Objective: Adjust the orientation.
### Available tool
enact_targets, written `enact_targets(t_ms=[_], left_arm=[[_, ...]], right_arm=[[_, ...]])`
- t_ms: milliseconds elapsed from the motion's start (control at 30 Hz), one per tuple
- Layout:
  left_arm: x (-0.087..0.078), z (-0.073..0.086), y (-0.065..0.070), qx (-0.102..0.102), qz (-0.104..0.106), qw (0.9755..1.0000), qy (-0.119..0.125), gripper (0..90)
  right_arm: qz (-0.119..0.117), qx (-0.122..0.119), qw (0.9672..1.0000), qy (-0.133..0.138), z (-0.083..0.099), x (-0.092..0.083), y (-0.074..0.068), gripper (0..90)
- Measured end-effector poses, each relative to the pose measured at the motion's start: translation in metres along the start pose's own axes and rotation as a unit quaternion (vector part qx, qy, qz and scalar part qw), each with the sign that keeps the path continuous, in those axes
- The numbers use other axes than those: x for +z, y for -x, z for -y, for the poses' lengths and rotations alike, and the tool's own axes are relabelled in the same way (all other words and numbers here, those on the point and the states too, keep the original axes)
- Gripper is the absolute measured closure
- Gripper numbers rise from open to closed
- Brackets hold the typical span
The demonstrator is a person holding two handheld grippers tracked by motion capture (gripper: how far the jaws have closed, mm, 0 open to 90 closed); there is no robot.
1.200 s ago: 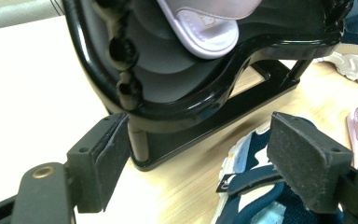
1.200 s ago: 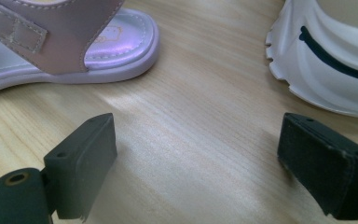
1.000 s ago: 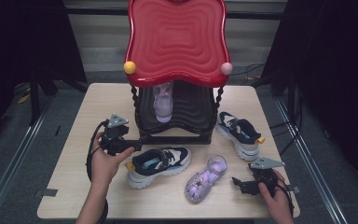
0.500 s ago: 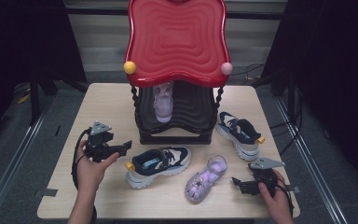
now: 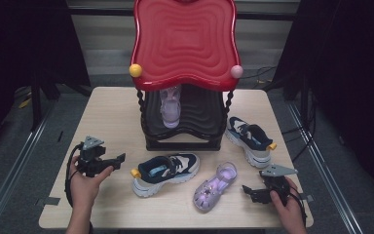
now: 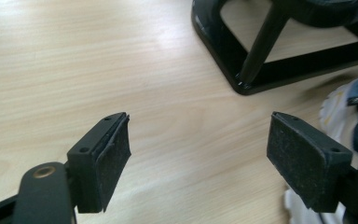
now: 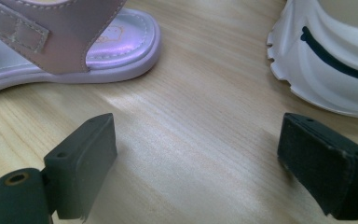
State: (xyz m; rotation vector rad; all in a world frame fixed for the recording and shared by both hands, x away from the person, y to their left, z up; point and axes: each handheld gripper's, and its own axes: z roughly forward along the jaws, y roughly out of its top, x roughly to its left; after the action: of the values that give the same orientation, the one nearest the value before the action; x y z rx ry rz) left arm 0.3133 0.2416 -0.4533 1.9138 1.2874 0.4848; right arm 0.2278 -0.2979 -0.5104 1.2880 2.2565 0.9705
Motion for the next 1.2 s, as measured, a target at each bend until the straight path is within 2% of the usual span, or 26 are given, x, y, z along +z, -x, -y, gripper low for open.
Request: enact_targets(t_ms=[267,300,400,567,667,767,933,1067,1200], left_arm=[[0.009,0.015,-0.007,-0.007,-0.009,0.9999,-0.005,21.2],[0.009,0.017,-0.008,-0.003,-0.013,0.9999,-0.008,21.4],[0.011,0.024,-0.012,-0.009,-0.019,0.9997,-0.012,22.0],[0.017,0.032,-0.012,-0.007,-0.025,0.9995,-0.021,22.0],[0.019,0.036,-0.013,-0.003,-0.03,0.9991,-0.029,22.0],[0.023,0.041,-0.014,-0.007,-0.033,0.999,-0.03,22.0],[0.026,0.046,-0.014,-0.002,-0.042,0.9986,-0.032,21.9],[0.027,0.047,-0.011,0.015,-0.048,0.9983,-0.03,21.8],[0.026,0.049,-0.011,0.016,-0.046,0.9984,-0.027,20.9]], right_arm=[[-0.001,-0.001,1.0,0.0,0.0,0.0,0.0,11.2],[-0.001,-0.001,1.0,0.0,0.0,0.0,0.0,11.2],[-0.006,-0.001,1.0,-0.001,0.0,0.0,-0.001,11.2],[-0.023,-0.018,0.9996,0.0,0.0,0.0,-0.002,11.2],[-0.023,-0.018,0.9996,0.001,0.0,0.0,-0.002,11.2],[-0.023,-0.018,0.9996,0.001,0.0,0.0,-0.002,11.2],[-0.027,-0.021,0.9994,-0.001,0.0,0.0,-0.003,11.2],[-0.035,-0.029,0.999,0.0,0.0,0.0,-0.004,11.2],[-0.038,-0.027,0.9989,0.0,0.0,-0.001,-0.004,11.3]])
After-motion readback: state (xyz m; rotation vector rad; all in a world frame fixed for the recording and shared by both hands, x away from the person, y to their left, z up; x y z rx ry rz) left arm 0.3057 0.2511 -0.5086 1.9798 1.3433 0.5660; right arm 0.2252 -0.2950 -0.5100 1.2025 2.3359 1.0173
